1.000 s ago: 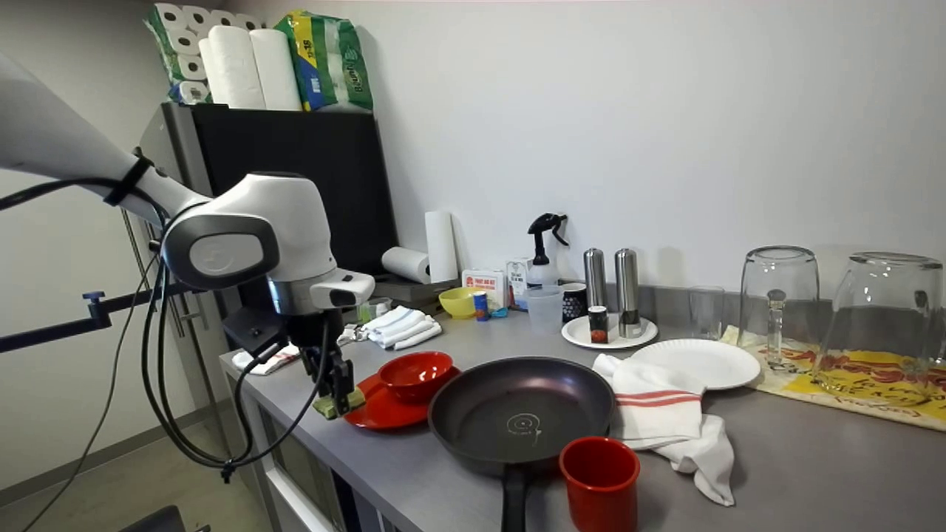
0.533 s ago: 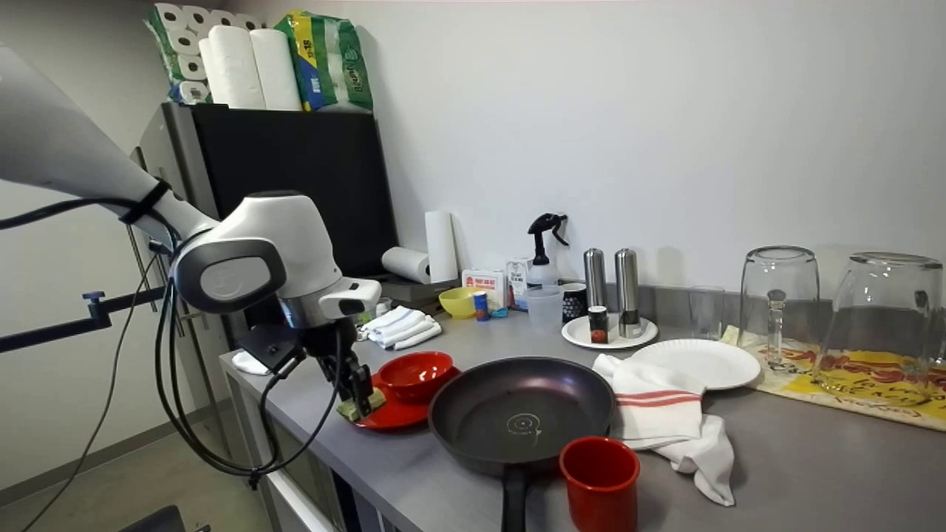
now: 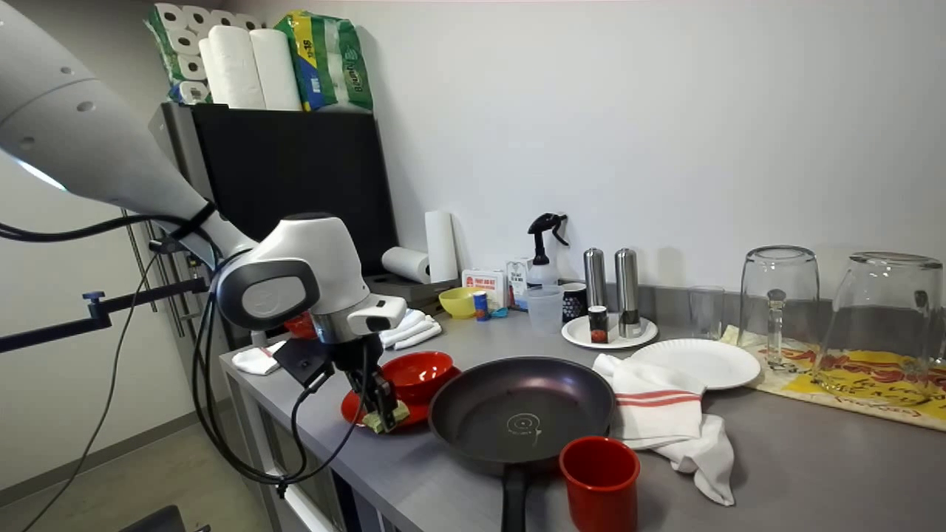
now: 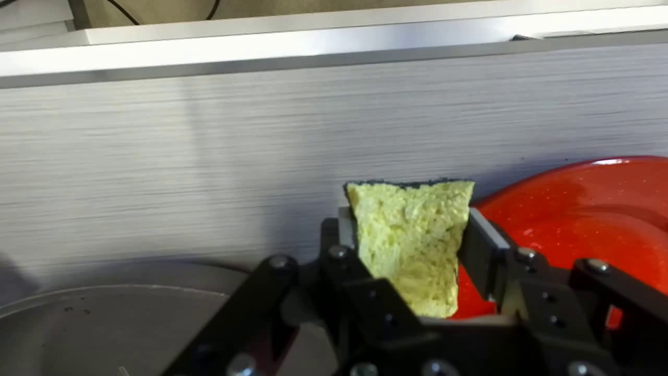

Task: Wipe inside the red bowl with the sponge

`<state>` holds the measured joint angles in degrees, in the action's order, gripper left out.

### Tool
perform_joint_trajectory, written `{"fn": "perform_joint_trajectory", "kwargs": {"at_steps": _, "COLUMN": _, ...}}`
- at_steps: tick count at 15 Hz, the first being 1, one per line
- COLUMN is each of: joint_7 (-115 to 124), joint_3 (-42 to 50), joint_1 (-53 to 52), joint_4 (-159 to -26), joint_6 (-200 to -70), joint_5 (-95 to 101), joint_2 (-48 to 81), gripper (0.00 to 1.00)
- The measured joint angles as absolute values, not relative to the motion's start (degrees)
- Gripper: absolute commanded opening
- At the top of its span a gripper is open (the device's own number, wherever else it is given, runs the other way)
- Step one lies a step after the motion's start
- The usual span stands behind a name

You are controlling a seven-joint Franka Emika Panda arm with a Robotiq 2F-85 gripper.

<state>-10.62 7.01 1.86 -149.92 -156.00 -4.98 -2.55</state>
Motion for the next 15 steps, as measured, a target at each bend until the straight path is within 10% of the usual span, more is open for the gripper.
{"fn": "perform_joint_trajectory", "kwargs": {"at_steps": 15, "joint_7": -5.8, "joint_3": 7.0, "joint_1": 4.6, "joint_4": -144.7, "joint_6": -155.7, "joint_5": -5.0, "joint_2": 7.3, "gripper": 0.25}}
